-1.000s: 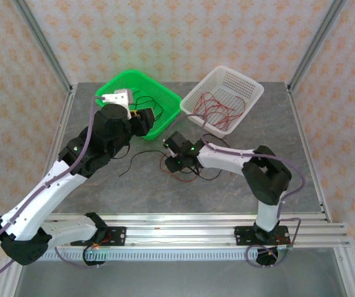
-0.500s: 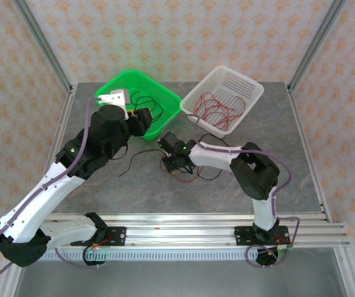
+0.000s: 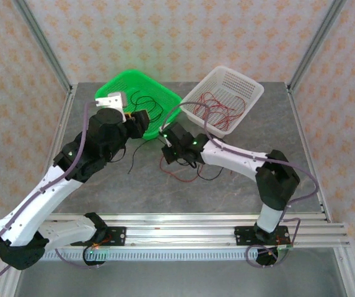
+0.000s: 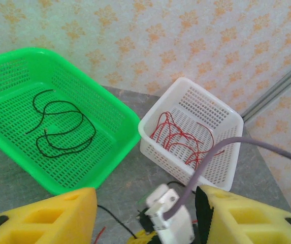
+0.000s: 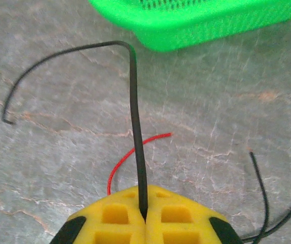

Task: Untangle the cables

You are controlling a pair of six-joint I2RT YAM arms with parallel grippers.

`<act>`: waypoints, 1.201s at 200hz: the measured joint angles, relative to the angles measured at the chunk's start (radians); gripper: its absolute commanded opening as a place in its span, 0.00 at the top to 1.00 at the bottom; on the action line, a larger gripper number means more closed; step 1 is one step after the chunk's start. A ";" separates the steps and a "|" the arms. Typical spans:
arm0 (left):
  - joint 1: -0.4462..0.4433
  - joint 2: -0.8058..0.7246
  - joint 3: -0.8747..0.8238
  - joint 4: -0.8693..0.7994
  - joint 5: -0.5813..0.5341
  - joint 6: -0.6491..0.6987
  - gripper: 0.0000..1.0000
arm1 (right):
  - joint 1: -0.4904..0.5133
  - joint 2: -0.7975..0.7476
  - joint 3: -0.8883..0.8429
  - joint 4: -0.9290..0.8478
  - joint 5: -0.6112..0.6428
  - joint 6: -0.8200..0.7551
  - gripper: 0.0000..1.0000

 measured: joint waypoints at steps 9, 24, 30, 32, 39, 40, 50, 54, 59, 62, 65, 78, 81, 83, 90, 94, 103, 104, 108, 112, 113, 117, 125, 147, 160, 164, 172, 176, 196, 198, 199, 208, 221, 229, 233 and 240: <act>0.000 -0.006 0.000 -0.001 -0.006 0.000 0.45 | 0.000 -0.021 0.006 -0.002 0.001 0.000 1.00; 0.000 -0.018 0.000 -0.002 -0.019 0.000 0.45 | 0.000 -0.053 0.018 -0.008 0.003 0.000 1.00; 0.000 -0.023 0.000 -0.005 -0.024 0.000 0.45 | 0.000 -0.065 0.024 -0.010 0.004 0.000 1.00; 0.000 -0.025 0.000 -0.005 -0.026 0.000 0.45 | 0.000 -0.069 0.026 -0.010 0.004 0.000 1.00; 0.000 -0.030 0.000 -0.009 -0.031 0.000 0.45 | 0.000 -0.083 0.037 -0.014 0.006 0.000 1.00; 0.000 -0.031 0.000 -0.010 -0.031 0.000 0.45 | 0.000 -0.085 0.038 -0.015 0.007 0.000 1.00; 0.000 -0.040 0.000 -0.015 -0.040 0.000 0.45 | 0.000 -0.102 0.057 -0.016 0.013 0.000 1.00; 0.000 -0.043 0.000 -0.017 -0.045 0.000 0.45 | 0.000 -0.109 0.066 -0.016 0.016 0.000 1.00; 0.000 -0.048 0.000 -0.018 -0.051 0.000 0.45 | 0.000 -0.116 0.077 -0.018 0.023 0.001 1.00; 0.000 -0.051 0.000 -0.019 -0.053 0.000 0.45 | 0.000 -0.120 0.083 -0.018 0.026 0.001 1.00; 0.000 -0.053 0.000 -0.019 -0.055 0.000 0.45 | 0.000 -0.124 0.091 -0.018 0.031 0.001 1.00; 0.000 -0.065 0.000 -0.026 -0.068 0.000 0.45 | 0.000 -0.138 0.121 -0.019 0.046 0.004 1.00; 0.000 -0.068 0.000 -0.028 -0.071 0.000 0.45 | 0.000 -0.140 0.127 -0.019 0.049 0.004 1.00; 0.000 -0.069 0.000 -0.029 -0.073 0.000 0.45 | -0.001 -0.141 0.133 -0.019 0.052 0.004 1.00; 0.000 -0.076 0.000 -0.034 -0.080 0.000 0.45 | -0.003 -0.144 0.152 -0.020 0.059 0.005 1.00; 0.000 -0.079 0.000 -0.038 -0.082 0.000 0.45 | -0.003 -0.145 0.162 -0.019 0.061 0.008 1.00; 0.000 -0.088 0.000 -0.046 -0.091 0.000 0.45 | -0.008 -0.145 0.188 -0.019 0.068 0.011 1.00; 0.000 -0.089 0.000 -0.047 -0.092 0.000 0.45 | -0.008 -0.145 0.190 -0.019 0.069 0.012 1.00; 0.000 -0.092 0.000 -0.051 -0.096 0.000 0.45 | -0.011 -0.145 0.202 -0.019 0.071 0.013 1.00; 0.000 -0.097 0.000 -0.054 -0.100 0.000 0.45 | -0.013 -0.145 0.211 -0.020 0.071 0.016 1.00; 0.000 -0.097 0.000 -0.055 -0.101 0.000 0.45 | -0.014 -0.145 0.214 -0.019 0.072 0.016 1.00; 0.000 -0.102 0.000 -0.058 -0.104 0.000 0.45 | -0.019 -0.145 0.226 -0.021 0.072 0.020 1.00; 0.000 -0.111 0.000 -0.066 -0.110 0.000 0.45 | -0.026 -0.143 0.247 -0.021 0.075 0.025 1.00; 0.000 -0.136 0.000 -0.076 -0.129 0.000 0.45 | -0.048 -0.130 0.322 -0.016 0.076 0.033 1.00; 0.002 -0.149 0.000 -0.077 -0.134 0.000 0.45 | -0.056 -0.109 0.373 -0.011 0.076 0.034 1.00; 0.004 -0.153 0.000 -0.077 -0.135 0.000 0.45 | -0.056 -0.099 0.390 -0.010 0.076 0.034 1.00; 0.005 -0.159 0.000 -0.077 -0.138 0.000 0.45 | -0.058 -0.080 0.421 -0.006 0.076 0.034 1.00; 0.005 -0.161 0.000 -0.078 -0.140 0.000 0.45 | -0.058 -0.068 0.438 -0.005 0.076 0.034 1.00; 0.006 -0.171 0.000 -0.091 -0.150 0.000 0.45 | -0.058 0.002 0.519 0.009 0.076 0.034 1.00; 0.006 -0.172 0.000 -0.092 -0.151 0.000 0.45 | -0.059 0.011 0.528 0.009 0.076 0.034 1.00; 0.006 -0.172 0.000 -0.092 -0.151 0.000 0.45 | -0.059 0.013 0.531 0.010 0.076 0.033 1.00; 0.006 -0.174 0.000 -0.098 -0.155 0.000 0.45 | -0.059 0.052 0.562 0.021 0.078 0.033 1.00; 0.006 -0.177 0.000 -0.102 -0.156 0.000 0.45 | -0.062 0.107 0.602 0.031 0.079 0.029 1.00; 0.006 -0.179 0.000 -0.106 -0.156 0.000 0.45 | -0.064 0.141 0.623 0.037 0.082 0.029 1.00; 0.006 -0.180 0.000 -0.107 -0.156 0.000 0.45 | -0.066 0.158 0.636 0.039 0.083 0.029 1.00; 0.006 -0.182 0.000 -0.110 -0.156 0.000 0.45 | -0.069 0.190 0.657 0.042 0.085 0.029 1.00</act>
